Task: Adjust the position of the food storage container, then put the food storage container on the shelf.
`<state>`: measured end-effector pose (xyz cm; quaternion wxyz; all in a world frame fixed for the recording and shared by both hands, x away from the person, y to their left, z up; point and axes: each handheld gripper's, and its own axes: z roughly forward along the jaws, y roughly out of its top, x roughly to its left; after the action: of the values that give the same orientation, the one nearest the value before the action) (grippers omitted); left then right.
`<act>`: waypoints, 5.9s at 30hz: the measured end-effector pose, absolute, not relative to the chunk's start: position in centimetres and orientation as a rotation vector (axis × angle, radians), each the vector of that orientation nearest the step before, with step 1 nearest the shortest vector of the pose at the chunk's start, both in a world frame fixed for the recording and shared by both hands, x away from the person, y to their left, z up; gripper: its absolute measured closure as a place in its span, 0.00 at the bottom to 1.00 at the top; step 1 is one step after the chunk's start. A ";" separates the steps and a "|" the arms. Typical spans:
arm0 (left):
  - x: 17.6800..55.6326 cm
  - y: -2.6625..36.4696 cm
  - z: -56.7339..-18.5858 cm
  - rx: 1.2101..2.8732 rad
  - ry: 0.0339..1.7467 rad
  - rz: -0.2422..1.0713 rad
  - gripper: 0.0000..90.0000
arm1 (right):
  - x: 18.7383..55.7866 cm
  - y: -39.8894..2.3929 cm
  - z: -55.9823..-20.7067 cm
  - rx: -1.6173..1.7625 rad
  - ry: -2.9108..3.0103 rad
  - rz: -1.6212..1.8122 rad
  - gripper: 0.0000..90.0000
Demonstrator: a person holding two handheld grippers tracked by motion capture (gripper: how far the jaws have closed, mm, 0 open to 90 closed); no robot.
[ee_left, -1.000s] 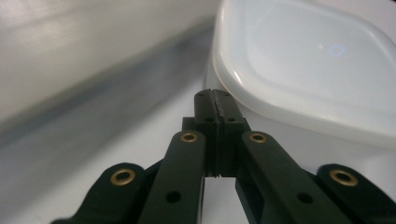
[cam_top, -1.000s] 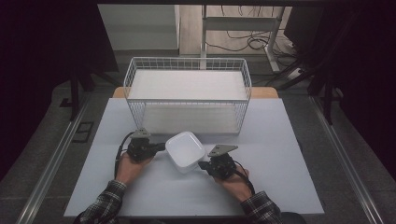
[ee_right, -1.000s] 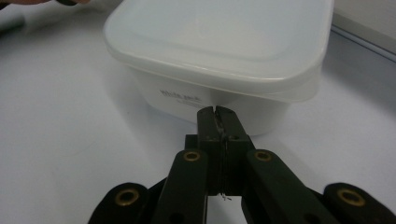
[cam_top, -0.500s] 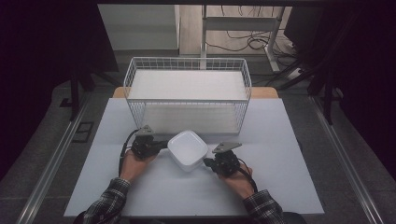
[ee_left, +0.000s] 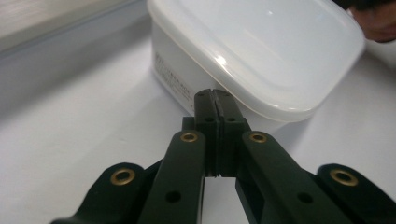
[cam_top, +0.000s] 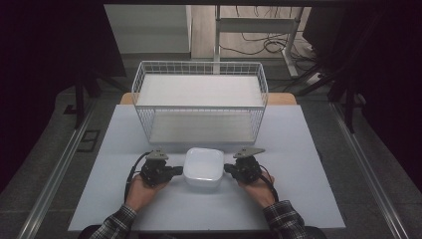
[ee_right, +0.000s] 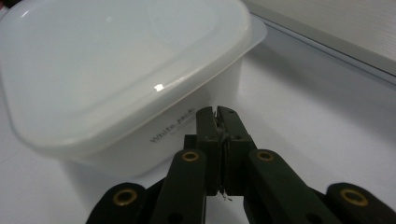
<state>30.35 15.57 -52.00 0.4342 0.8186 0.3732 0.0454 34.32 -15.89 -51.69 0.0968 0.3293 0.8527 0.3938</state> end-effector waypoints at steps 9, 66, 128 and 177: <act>29.5 15.0 -52.1 2.042 0.941 0.169 1.00 | 34.2 -15.9 -51.6 0.974 2.521 1.145 0.96; 28.3 17.2 -50.9 1.890 0.978 0.233 0.01 | 31.4 -17.3 -49.2 0.874 2.457 1.234 0.00; 27.7 14.5 -49.4 1.798 0.969 0.163 0.89 | 30.7 -16.6 -47.6 1.199 2.365 1.357 0.85; 37.5 15.4 -50.3 1.761 1.138 0.194 0.86 | 39.9 -13.4 -48.0 1.214 2.279 1.312 0.83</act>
<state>37.48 15.41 -50.30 0.4951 0.7268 0.4694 0.0801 39.89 -13.40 -47.95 0.1223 0.4160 0.7810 0.4495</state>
